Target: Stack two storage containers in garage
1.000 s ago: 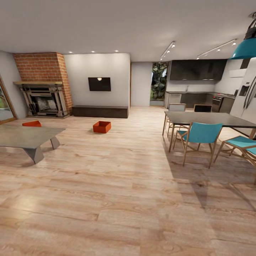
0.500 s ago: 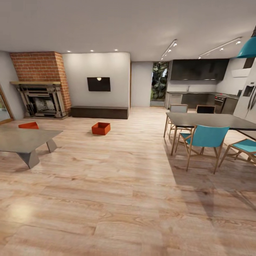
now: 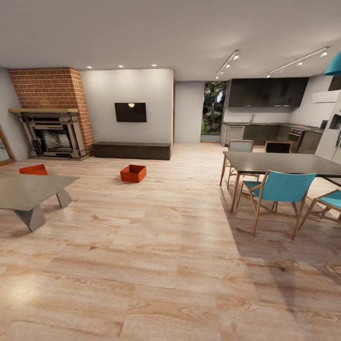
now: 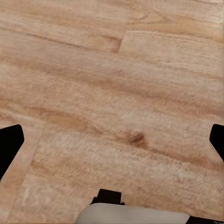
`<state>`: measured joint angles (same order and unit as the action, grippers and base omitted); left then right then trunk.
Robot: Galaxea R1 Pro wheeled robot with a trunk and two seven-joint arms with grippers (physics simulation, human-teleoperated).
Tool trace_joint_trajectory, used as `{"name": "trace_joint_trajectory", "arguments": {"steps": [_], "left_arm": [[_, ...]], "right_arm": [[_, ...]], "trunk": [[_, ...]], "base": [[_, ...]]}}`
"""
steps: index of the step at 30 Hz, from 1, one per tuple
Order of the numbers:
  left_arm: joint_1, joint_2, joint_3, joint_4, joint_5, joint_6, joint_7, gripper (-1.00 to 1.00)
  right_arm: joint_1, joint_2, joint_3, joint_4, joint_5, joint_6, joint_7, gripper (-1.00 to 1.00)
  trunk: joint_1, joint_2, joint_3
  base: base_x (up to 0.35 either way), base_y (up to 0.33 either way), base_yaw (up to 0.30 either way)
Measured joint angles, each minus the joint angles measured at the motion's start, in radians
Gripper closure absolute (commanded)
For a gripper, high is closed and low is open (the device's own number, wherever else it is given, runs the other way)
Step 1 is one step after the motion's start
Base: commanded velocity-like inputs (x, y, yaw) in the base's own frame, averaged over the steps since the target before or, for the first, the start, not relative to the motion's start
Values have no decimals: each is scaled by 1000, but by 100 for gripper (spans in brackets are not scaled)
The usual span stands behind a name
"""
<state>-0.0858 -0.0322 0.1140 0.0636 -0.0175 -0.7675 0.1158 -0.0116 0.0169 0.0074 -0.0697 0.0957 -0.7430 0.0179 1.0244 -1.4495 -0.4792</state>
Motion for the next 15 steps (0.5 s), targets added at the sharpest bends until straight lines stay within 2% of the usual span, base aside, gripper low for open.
{"name": "trace_joint_trajectory", "arguments": {"steps": [7,15], "left_arm": [[0,0,0,0,0,0,0,-100],[0,0,0,0,0,1,0,-100]], "right_arm": [[0,0,-1,0,-1,1,0,-100],[0,0,-1,0,-1,1,-2,-100]], "trunk": [[0,0,0],[0,0,0]], "base": [[325,-6,0],[325,-111,0]]}}
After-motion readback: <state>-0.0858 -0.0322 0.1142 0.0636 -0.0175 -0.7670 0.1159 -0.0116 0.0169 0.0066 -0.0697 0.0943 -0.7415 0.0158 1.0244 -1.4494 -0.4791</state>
